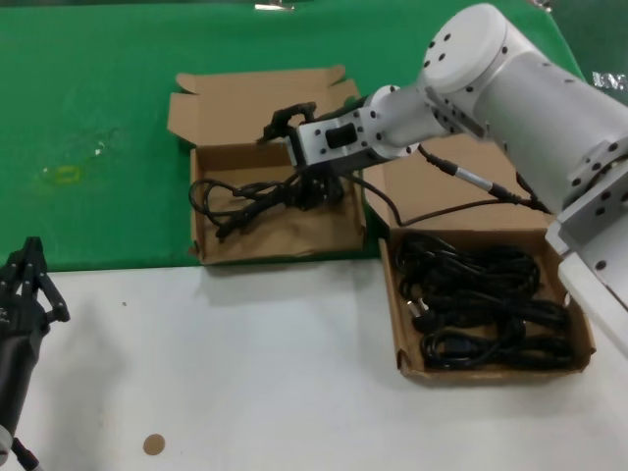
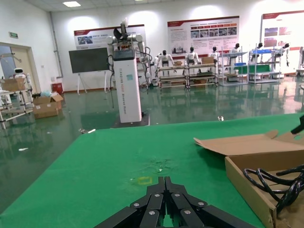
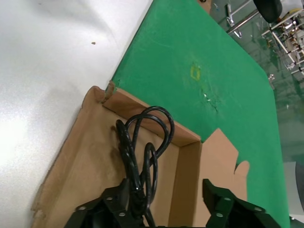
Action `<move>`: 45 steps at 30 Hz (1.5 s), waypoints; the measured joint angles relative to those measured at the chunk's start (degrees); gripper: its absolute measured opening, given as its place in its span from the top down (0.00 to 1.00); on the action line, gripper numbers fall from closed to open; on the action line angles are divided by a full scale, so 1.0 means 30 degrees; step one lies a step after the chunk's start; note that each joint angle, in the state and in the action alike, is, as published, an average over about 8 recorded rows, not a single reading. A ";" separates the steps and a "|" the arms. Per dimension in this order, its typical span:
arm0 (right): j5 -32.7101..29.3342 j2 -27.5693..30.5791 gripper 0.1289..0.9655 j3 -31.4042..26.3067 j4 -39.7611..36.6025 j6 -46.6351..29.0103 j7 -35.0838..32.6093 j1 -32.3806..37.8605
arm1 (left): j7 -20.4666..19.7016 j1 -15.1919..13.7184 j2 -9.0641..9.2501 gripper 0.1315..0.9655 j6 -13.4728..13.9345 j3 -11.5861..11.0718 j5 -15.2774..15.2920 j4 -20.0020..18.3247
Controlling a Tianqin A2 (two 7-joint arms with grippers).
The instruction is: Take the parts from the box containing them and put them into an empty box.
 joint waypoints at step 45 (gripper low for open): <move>0.0525 0.2051 0.00 0.4089 0.8347 0.3318 0.4100 -0.6633 | 0.0000 0.0000 0.0000 0.75 0.0000 0.0000 -0.0003 0.0000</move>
